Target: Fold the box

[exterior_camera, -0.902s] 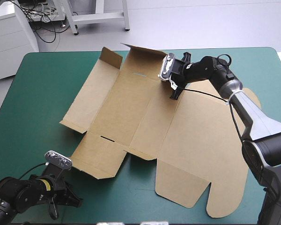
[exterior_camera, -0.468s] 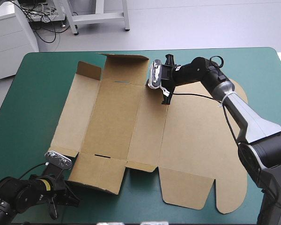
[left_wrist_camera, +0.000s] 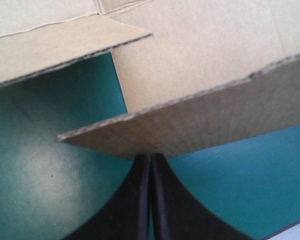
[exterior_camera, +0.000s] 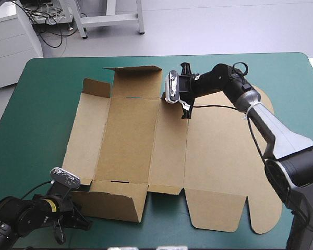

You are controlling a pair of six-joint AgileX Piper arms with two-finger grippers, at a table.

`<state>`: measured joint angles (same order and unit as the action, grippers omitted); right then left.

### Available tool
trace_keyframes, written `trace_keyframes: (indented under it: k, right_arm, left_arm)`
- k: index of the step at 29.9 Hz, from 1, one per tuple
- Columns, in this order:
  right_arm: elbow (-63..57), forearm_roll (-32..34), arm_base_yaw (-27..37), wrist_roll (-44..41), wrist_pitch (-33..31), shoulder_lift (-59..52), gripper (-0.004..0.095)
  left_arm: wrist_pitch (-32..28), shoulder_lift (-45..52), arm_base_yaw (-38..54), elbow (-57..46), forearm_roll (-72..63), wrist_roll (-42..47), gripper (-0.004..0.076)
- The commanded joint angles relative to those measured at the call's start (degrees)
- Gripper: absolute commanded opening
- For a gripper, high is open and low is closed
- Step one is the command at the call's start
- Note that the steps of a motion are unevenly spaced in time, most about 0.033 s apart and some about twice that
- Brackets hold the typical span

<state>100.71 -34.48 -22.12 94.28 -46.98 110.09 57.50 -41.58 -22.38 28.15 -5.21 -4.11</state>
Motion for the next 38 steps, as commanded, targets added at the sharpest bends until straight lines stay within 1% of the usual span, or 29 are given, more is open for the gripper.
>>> trace_keyframes:
  k: [1, 3, 5, 9, 10, 11, 12, 13, 17, 20, 23, 25, 27, 28, 30, 31, 32, 35, 37, 38]
  right_arm:
    - [2.1, -2.1, -0.1, 0.4, 0.9, -3.3, 0.0007]
    - [2.1, -2.1, -0.1, 0.4, 0.5, -3.3, 0.0082]
    - [2.1, -2.1, -0.1, 0.4, 0.4, -3.3, 0.0206]
    - [2.1, -1.8, -0.1, 0.4, 0.8, -3.3, 0.0554]
    - [2.1, -1.7, -0.1, 0.4, 1.2, -3.3, 0.0627]
    - [2.1, -1.7, -0.1, 0.4, 1.3, -3.3, 0.0678]
    - [2.1, -1.7, -0.1, 0.4, 1.7, -3.3, 0.0708]
    - [2.1, -1.6, -0.1, 0.0, 1.8, -3.4, 0.0718]
    - [2.1, -1.6, -0.1, -1.5, 3.0, -4.6, 0.0717]
    - [2.1, -1.5, -0.1, -6.5, 4.5, -5.9, 0.0715]
    - [2.1, 0.2, 0.0, -12.5, 6.4, -7.8, 0.0715]
    - [2.1, 3.8, 0.0, -17.4, 8.0, -9.3, 0.0699]
    - [2.1, 8.4, 0.0, -23.5, 9.3, -10.7, 0.0649]
    - [2.1, 11.4, 0.0, -27.1, 9.6, -11.6, 0.0607]
    - [2.1, 17.2, 0.0, -33.8, 9.5, -13.1, 0.0494]
    - [2.1, 21.0, 0.0, -37.0, 9.1, -14.1, 0.0401]
    - [2.1, 23.5, 0.0, -40.3, 8.8, -14.7, 0.0336]
    - [2.1, 31.7, 0.0, -49.9, 6.7, -16.7, 0.0092]
    - [2.1, 36.3, 0.0, -56.3, 4.5, -17.6, -0.0021]
    - [2.1, 38.4, 0.0, -58.5, 3.2, -17.8, -0.0016]
  left_arm:
    - [-1.8, 0.1, -0.1, 1.4, -0.9, 0.0, -0.0032]
    - [-1.8, 0.1, -0.1, 1.4, -0.9, 0.0, -0.0032]
    - [-1.8, 0.1, -0.1, 1.4, -0.9, 0.0, -0.0032]
    - [-1.1, 0.1, -0.1, 1.5, -0.9, 0.0, -0.0032]
    - [-1.1, 0.1, -0.1, 1.6, -0.9, 0.0, -0.0032]
    - [-1.1, 0.1, -0.1, 1.6, -0.9, 0.0, -0.0032]
    - [-1.1, 0.1, -0.1, 1.6, -0.9, 0.0, -0.0032]
    - [-1.1, 0.1, -0.1, 1.6, -0.9, 0.0, -0.0032]
    - [-1.1, 0.1, -0.1, 1.6, -0.9, 0.0, -0.0032]
    - [-1.4, 0.1, -0.1, 1.6, -0.8, 0.0, -0.0032]
    - [-1.4, 0.1, -0.1, 1.6, -0.8, 0.0, -0.0032]
    - [-1.4, 0.1, -0.1, 1.6, -0.8, 0.0, -0.0032]
    - [-1.4, 0.1, -0.1, 1.6, -0.8, 0.0, -0.0032]
    - [-1.4, 0.1, -0.1, 1.6, -0.8, 0.0, -0.0032]
    - [-1.4, 0.1, -0.1, 1.6, -0.8, 0.0, -0.0032]
    - [-1.4, 0.1, -0.1, 1.6, -0.8, 0.0, -0.0032]
    - [-1.4, 0.1, -0.1, 1.6, -0.8, 0.0, -0.0032]
    - [-1.4, 0.1, -0.1, 1.6, -0.8, 0.0, -0.0032]
    - [-1.4, 0.1, -0.1, 1.6, -0.8, 0.0, -0.0032]
    - [-1.4, 0.1, -0.1, 1.6, -0.8, 0.0, -0.0032]
